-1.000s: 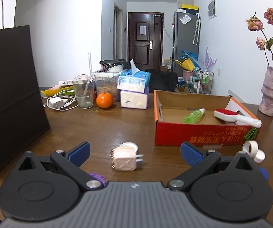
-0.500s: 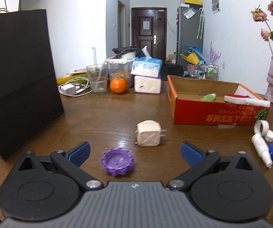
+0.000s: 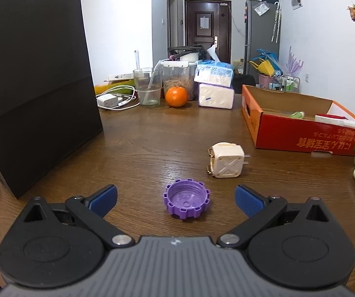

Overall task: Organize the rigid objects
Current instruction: 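Move the left tool to the purple cap while the right tool reaches the blue cap, then grasp the purple cap with the left tool while the right tool grasps the blue cap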

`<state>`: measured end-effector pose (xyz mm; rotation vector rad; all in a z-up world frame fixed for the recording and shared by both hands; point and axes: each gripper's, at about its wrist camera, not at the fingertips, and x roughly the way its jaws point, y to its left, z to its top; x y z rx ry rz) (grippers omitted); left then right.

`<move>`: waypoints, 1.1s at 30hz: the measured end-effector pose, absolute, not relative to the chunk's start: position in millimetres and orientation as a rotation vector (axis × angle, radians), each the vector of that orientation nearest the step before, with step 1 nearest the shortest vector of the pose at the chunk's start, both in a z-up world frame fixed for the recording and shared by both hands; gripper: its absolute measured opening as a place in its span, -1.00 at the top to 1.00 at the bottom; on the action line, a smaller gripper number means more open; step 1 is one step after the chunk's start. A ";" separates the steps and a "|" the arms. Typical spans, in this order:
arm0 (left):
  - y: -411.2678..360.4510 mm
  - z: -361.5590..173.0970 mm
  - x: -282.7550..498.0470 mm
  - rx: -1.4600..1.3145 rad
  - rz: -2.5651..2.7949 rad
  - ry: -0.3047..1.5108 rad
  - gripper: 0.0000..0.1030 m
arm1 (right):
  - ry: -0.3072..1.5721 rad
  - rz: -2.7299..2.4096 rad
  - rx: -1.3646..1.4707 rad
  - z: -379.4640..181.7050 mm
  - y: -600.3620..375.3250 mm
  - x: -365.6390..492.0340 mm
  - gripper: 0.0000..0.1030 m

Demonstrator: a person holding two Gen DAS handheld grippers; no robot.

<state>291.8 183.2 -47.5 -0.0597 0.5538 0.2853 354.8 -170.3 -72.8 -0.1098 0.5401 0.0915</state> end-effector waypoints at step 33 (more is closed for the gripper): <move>180.0 -82.3 343.5 -0.083 0.394 0.641 -1.00 | 0.492 0.141 -0.068 -72.2 -172.5 369.5 -0.01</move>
